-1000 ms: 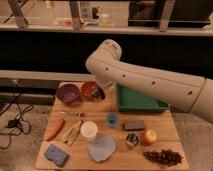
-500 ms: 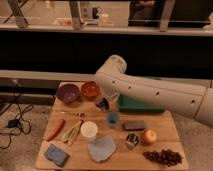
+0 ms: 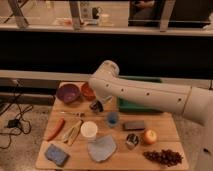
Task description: Wipe red bowl with brush
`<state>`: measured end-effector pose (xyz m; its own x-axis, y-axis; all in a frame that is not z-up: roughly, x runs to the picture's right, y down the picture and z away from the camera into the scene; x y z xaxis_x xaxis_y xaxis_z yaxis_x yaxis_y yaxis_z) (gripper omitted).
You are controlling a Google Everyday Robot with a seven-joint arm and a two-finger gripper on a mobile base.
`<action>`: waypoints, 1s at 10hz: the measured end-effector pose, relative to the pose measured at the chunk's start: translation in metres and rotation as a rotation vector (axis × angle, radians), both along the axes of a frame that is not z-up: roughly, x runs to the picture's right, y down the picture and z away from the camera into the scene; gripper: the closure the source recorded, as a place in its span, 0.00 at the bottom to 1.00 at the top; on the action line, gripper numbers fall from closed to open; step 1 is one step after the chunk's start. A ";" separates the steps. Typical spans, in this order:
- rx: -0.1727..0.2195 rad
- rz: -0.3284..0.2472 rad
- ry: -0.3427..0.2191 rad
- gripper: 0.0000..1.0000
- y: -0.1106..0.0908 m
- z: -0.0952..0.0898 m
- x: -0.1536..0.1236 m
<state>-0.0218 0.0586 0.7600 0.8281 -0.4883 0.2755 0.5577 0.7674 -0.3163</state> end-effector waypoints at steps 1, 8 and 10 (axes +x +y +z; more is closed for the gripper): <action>-0.001 -0.008 -0.006 1.00 0.001 0.003 -0.005; -0.048 -0.039 -0.050 0.43 0.022 0.010 -0.017; -0.057 -0.042 -0.057 0.36 0.026 0.009 -0.019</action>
<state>-0.0405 0.0843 0.7686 0.7892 -0.5046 0.3501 0.6076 0.7244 -0.3257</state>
